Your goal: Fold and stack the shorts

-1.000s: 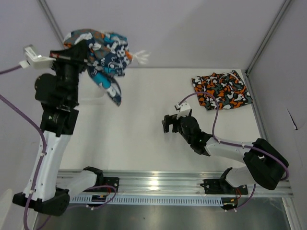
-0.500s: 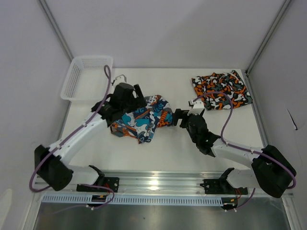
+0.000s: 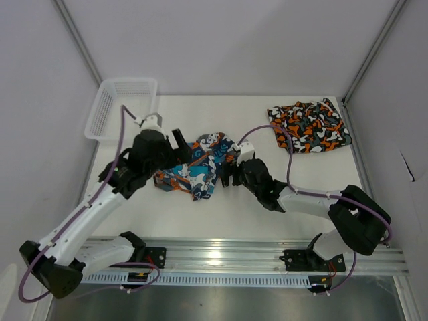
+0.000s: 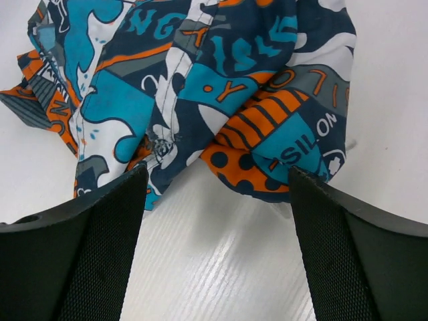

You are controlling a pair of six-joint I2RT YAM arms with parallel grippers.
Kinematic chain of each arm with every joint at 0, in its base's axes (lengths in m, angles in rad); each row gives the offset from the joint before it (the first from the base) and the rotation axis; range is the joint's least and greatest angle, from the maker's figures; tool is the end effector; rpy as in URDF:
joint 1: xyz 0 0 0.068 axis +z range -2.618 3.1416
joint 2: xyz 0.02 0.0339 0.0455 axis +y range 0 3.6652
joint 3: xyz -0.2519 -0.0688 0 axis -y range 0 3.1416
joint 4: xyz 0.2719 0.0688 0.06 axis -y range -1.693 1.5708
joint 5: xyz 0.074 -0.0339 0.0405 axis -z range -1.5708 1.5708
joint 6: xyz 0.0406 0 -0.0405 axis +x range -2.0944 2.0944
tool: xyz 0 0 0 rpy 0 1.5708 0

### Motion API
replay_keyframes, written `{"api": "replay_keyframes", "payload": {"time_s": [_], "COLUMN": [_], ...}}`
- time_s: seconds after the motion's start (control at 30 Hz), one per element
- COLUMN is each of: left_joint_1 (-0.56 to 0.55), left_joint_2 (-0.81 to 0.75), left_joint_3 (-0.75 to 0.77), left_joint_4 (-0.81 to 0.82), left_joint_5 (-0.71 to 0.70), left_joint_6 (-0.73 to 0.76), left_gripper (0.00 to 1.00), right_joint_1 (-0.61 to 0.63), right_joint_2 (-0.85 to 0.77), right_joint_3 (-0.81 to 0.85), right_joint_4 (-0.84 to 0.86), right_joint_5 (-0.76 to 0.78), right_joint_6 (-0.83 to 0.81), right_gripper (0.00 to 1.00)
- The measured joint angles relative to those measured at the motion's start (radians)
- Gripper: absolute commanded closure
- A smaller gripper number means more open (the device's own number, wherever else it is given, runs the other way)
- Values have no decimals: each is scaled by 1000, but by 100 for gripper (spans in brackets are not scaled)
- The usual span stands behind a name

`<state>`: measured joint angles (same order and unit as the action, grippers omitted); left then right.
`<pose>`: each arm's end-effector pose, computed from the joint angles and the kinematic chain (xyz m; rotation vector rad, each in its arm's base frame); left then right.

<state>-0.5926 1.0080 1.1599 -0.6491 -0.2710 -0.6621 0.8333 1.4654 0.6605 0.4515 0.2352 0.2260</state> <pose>0.2091 -0.1277 0.3730 -0.2408 2.0717 -0.4967 0.2300 0.2391 0.1703 -0.4271 1.8968 0.4848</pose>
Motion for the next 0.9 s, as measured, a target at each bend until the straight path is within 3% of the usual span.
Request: {"api": "replay_keyframes", "payload": {"time_s": [0.27, 0.63, 0.73, 0.77, 0.83, 0.87, 0.9], "left_joint_1": [0, -6, -7, -7, -7, -7, -7], "left_joint_2": [53, 270, 351, 380, 436, 463, 489], "left_joint_3": [-372, -428, -417, -410, -390, -379, -365], "left_joint_4": [67, 317, 350, 353, 356, 357, 357], "left_joint_5": [86, 183, 183, 177, 170, 169, 170], "left_joint_6": [-16, -39, -45, -46, -50, -52, -50], "left_gripper": [1, 5, 10, 14, 37, 52, 78], "right_joint_1": [-23, -71, -99, -106, -126, -135, -143], "right_joint_2": [7, 77, 109, 116, 135, 144, 153], "right_joint_3": [22, 91, 122, 128, 142, 149, 156], "right_joint_4": [-36, -103, -135, -144, -164, -175, -185], "right_joint_5": [9, -49, -61, -63, -72, -80, -88], "right_joint_6": [15, 63, 89, 97, 114, 122, 130], "right_gripper": [18, 26, 28, 30, 35, 38, 44]}}
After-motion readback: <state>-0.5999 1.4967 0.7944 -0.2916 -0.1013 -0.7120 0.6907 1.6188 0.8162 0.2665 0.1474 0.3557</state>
